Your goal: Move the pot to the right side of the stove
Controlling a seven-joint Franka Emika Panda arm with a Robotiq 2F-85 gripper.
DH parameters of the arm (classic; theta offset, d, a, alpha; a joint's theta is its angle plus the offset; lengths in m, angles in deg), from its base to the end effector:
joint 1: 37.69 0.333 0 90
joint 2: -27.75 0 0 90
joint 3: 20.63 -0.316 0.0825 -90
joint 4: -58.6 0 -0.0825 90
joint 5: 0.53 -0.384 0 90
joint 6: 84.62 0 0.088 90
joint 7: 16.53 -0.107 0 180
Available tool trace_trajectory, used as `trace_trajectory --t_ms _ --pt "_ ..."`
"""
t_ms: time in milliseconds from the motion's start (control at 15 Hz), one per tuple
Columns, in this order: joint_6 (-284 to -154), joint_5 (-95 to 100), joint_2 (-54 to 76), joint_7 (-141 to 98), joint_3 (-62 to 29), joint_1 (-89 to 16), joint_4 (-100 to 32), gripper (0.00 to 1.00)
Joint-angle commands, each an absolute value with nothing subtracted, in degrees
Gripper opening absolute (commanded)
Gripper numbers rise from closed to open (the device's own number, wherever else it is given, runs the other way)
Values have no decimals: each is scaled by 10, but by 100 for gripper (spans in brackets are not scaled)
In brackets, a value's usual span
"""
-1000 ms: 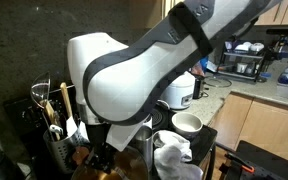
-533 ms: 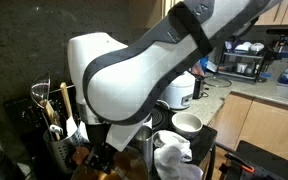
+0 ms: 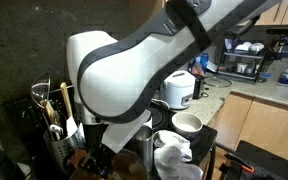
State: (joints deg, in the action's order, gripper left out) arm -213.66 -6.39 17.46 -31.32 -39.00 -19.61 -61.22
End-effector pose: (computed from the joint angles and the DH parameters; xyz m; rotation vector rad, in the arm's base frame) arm 0.4591 0.3386 0.3416 -2.9866 -0.4645 0.1039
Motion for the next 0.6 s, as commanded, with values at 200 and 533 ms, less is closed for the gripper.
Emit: trace_trajectory --t_ms 200,533 --pt "-2097 -71 210 -332 -384 -189 -592 6" --pt "-2071 -71 225 -334 -385 -189 -579 6"
